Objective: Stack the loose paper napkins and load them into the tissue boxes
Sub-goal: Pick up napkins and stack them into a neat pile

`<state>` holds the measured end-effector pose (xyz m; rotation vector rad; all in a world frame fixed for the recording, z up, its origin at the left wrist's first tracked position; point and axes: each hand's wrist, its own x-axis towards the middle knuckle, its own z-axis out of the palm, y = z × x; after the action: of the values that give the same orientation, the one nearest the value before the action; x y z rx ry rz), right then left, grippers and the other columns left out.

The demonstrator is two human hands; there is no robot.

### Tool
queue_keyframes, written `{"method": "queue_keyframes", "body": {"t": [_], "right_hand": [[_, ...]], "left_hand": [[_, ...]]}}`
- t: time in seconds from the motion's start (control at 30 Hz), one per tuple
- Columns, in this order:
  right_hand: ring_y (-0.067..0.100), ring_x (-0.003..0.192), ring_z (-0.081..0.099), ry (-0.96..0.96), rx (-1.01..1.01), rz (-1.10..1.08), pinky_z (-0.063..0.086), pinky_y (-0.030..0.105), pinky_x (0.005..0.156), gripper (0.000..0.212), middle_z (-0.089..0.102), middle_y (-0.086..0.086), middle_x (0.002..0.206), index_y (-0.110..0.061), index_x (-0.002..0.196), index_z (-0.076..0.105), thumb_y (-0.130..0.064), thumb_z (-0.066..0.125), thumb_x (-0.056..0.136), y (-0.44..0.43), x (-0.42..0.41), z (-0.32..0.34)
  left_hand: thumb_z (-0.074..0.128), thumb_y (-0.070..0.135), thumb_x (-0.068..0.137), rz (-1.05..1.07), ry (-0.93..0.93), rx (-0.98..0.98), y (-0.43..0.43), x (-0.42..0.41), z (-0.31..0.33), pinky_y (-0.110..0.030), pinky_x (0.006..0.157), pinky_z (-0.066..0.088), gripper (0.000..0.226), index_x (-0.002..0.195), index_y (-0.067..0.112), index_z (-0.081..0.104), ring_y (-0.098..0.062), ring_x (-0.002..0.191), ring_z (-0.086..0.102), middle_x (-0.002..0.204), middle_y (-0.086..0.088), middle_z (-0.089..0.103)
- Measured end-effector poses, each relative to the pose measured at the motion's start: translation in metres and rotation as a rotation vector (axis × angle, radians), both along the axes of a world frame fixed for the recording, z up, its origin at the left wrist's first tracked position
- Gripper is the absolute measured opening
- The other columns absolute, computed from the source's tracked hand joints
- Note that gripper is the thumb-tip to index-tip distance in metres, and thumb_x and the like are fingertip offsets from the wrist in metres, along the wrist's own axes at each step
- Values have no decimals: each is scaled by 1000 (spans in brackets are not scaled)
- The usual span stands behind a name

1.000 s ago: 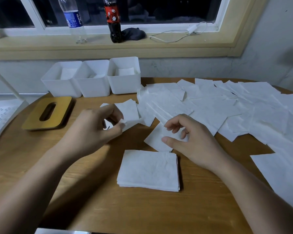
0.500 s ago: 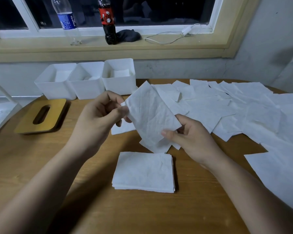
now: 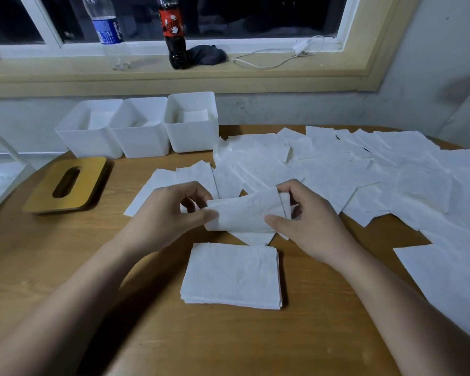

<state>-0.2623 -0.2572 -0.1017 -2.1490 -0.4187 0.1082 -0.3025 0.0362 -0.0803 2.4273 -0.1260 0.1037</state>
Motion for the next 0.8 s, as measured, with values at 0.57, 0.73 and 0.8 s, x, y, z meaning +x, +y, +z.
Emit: {"method": "queue_keyframes", "body": {"t": [0.57, 0.73, 0.8], "right_hand": [[2, 98, 74, 1, 133, -18, 61, 41, 97, 21, 78, -20, 102, -37, 106, 77, -17, 76, 99, -4, 8, -4], [-5, 116, 69, 17, 132, 8, 57, 35, 107, 34, 76, -21, 122, -34, 135, 72, -16, 64, 107, -6, 9, -3], [-3, 117, 69, 18, 138, -13, 57, 36, 106, 35, 77, -18, 125, -35, 137, 71, -18, 61, 109, -6, 10, -3]], "left_hand": [[88, 25, 89, 125, -172, -162, 1, -1, 1, -33, 73, 58, 26, 103, 33, 68, -10, 86, 73, 92, 16, 76], [88, 25, 89, 116, -245, -93, 3, -1, 4, -32, 70, 57, 21, 97, 31, 69, -10, 88, 72, 94, 19, 74], [86, 28, 90, 112, -256, -65, 5, 0, 4, -26, 69, 54, 15, 95, 33, 73, -8, 89, 71, 92, 20, 75]]}}
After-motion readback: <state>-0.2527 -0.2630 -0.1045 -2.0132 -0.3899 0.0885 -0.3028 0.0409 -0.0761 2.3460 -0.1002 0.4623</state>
